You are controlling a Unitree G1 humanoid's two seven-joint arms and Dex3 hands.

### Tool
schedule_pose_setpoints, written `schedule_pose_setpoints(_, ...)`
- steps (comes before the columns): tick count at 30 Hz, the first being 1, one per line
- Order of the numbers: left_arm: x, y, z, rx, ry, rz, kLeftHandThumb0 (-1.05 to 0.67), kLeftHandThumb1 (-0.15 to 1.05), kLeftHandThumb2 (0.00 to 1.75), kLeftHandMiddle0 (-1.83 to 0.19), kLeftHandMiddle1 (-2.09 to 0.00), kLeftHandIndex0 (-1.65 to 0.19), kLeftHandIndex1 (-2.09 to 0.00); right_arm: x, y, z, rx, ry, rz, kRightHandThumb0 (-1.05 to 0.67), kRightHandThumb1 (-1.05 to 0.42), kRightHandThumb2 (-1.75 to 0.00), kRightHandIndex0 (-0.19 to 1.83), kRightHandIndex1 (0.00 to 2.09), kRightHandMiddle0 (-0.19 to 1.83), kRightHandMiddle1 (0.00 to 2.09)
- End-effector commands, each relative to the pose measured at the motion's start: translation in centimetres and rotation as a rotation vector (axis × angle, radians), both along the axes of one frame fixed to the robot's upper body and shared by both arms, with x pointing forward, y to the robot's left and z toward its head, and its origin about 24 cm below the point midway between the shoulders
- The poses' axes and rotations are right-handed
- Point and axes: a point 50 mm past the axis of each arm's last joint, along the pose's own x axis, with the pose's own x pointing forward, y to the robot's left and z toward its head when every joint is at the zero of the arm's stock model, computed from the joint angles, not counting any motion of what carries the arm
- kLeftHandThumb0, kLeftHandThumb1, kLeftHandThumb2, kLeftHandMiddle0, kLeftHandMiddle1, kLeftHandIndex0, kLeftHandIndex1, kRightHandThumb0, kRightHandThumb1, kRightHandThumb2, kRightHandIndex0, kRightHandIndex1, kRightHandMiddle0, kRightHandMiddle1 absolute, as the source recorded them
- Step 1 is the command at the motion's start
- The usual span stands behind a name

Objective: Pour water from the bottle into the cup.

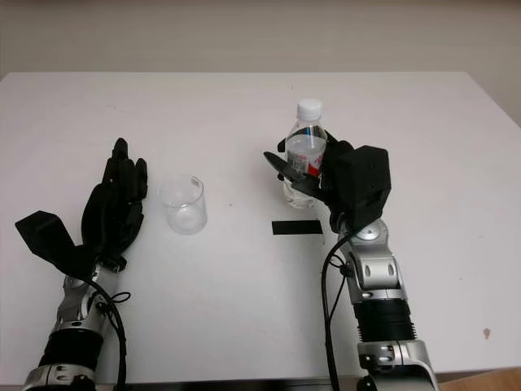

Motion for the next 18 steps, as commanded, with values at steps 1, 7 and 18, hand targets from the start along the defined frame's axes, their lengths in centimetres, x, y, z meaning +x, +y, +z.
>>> schedule_pose_setpoints(1, -0.6, 0.3, -0.9, 0.003, 0.038, 0.008, -0.73, 1.05, 0.46, 0.18, -0.06, 0.18, -0.03, -0.1, 0.1, -0.2, -0.009, 0.013, 0.001, -0.39, -1.05, -0.41, 1.42, 2.09, 1.04, 2.09)
schedule_pose_setpoints(7, -0.9, 0.3, -1.0, -0.002, 0.046, 0.016, -0.73, 1.05, 0.45, 0.16, -0.06, 0.16, -0.04, -1.0, 0.6, -0.9, 0.006, 0.026, 0.016, -0.39, -1.05, -0.41, 1.44, 2.09, 1.07, 2.09)
schedule_pose_setpoints(18, -1.0, 0.5, -0.8, -0.005, 0.056, 0.018, -0.72, 1.05, 0.45, 0.16, -0.05, 0.17, -0.05, -2.7, 1.1, -1.3, 0.065, 0.065, 0.048, -0.40, -1.05, -0.43, 1.51, 2.09, 1.07, 2.09)
